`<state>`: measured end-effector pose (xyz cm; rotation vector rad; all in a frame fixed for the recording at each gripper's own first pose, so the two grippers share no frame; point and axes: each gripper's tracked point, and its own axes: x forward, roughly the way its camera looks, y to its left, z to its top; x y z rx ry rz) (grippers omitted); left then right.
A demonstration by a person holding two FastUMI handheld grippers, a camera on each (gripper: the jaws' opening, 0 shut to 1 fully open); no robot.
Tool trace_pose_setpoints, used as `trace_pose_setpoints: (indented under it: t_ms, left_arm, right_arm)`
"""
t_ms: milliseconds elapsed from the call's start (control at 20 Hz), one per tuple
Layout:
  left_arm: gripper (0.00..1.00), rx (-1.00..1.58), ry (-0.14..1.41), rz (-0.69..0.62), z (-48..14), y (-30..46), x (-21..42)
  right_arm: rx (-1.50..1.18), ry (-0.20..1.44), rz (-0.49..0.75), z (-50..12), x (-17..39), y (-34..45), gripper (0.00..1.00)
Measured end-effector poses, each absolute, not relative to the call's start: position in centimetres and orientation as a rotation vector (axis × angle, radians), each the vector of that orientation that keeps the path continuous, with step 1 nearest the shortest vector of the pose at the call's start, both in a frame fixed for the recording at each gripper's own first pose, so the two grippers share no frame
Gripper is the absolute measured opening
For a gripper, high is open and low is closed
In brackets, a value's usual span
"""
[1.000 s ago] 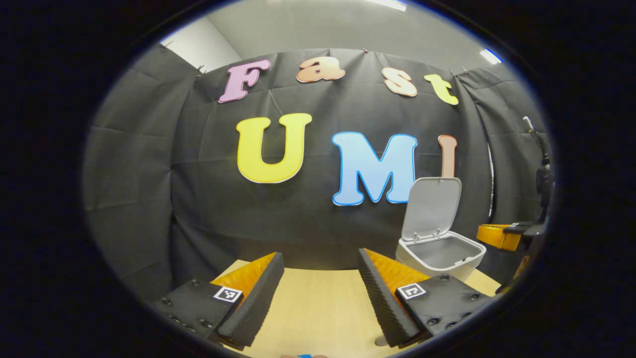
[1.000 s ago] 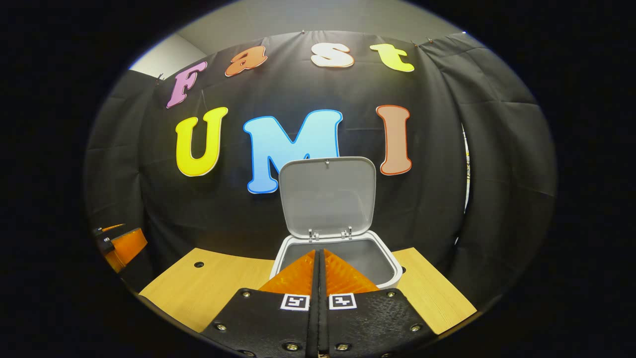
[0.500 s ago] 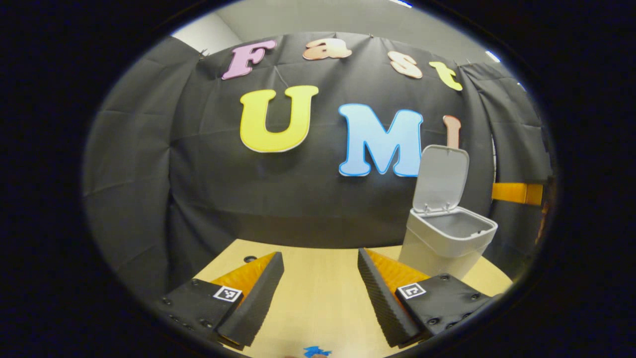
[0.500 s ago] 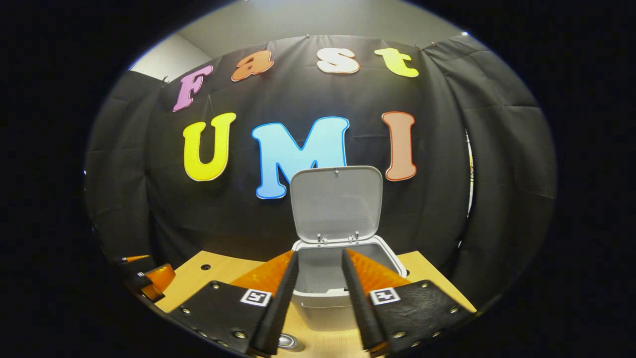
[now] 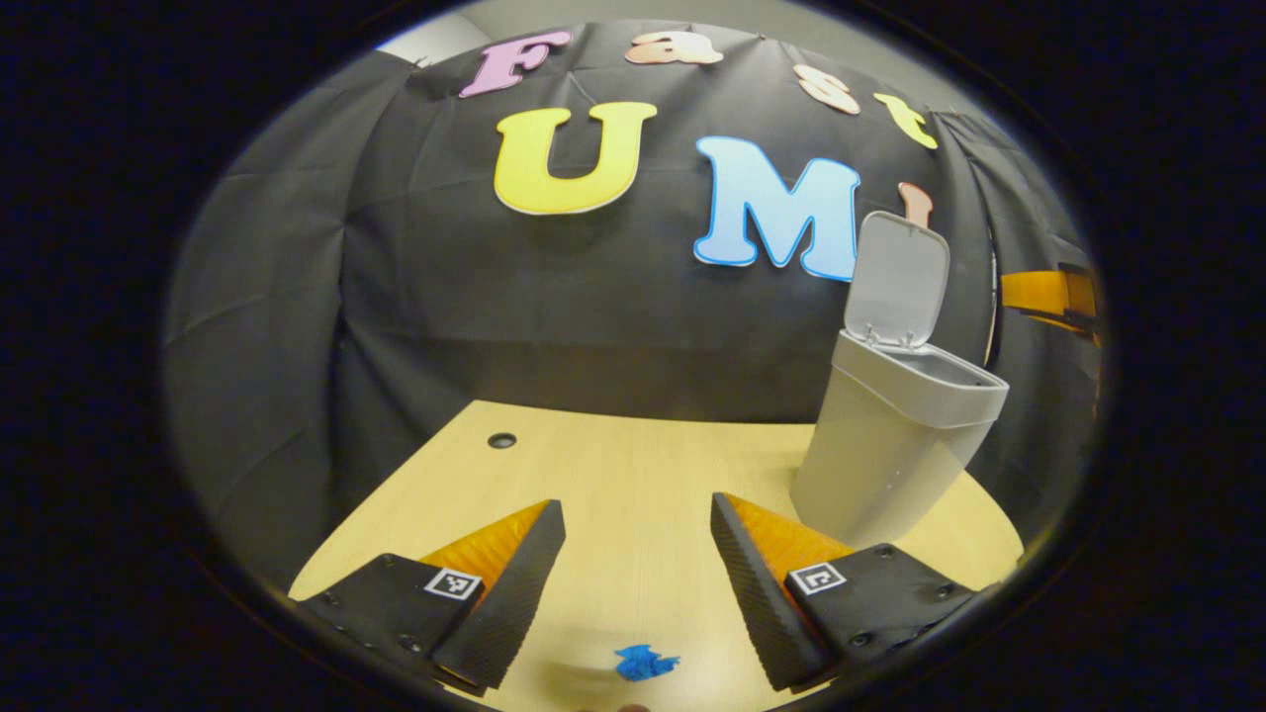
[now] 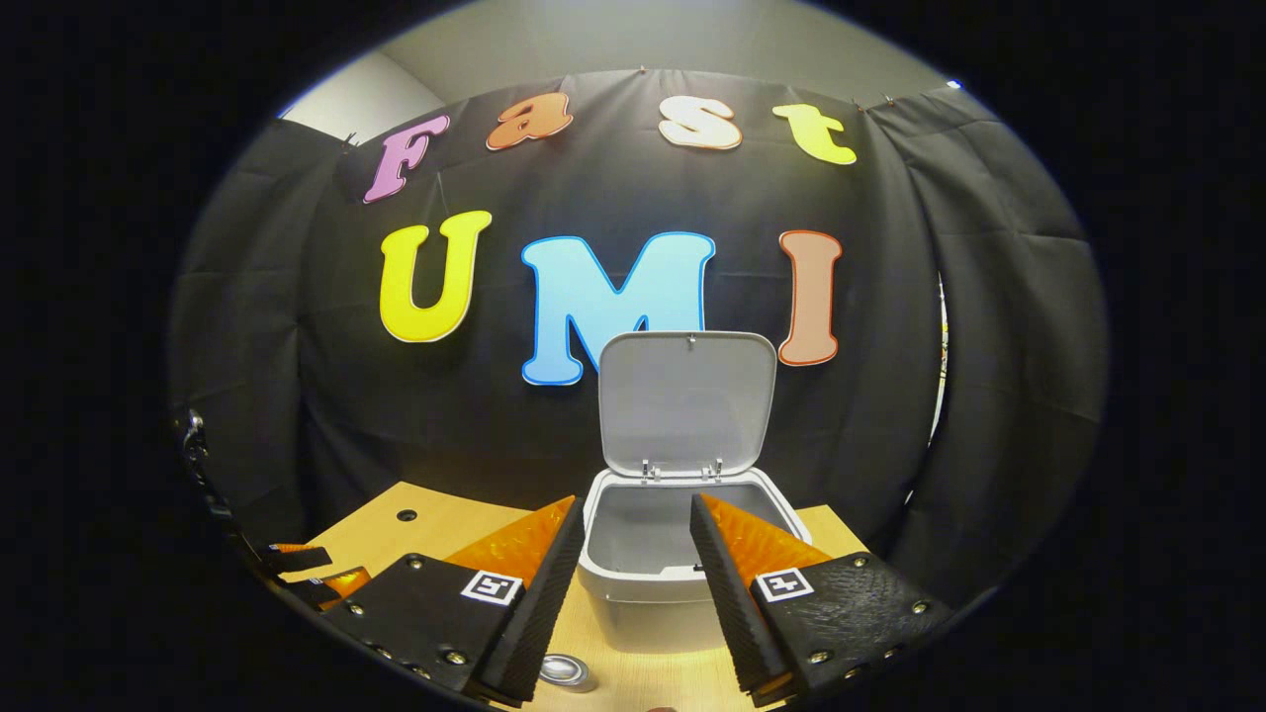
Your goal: Press the lid of the desktop garbage bin to open it, pick up the crumpled paper on the desktop and throw it into the bin, then pick up the pop can on the desktop and drop it into the bin, and finally close the garbage bin lid.
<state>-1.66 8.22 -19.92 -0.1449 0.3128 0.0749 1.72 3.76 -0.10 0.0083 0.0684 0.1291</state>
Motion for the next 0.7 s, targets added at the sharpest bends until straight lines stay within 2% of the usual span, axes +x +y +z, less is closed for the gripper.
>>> trace_pose_setpoints:
  t_ms: [600,700]
  left_arm:
    - [0.96,-0.149,0.461,0.062,-28.1,7.8,-4.2]
    - [0.98,-0.147,0.484,0.064,-29.4,7.9,-4.3]
  right_arm:
    - [-0.019,0.128,0.102,-1.7,1.0,3.5,0.71]
    - [-0.025,0.135,0.093,-1.9,1.0,3.2,0.71]
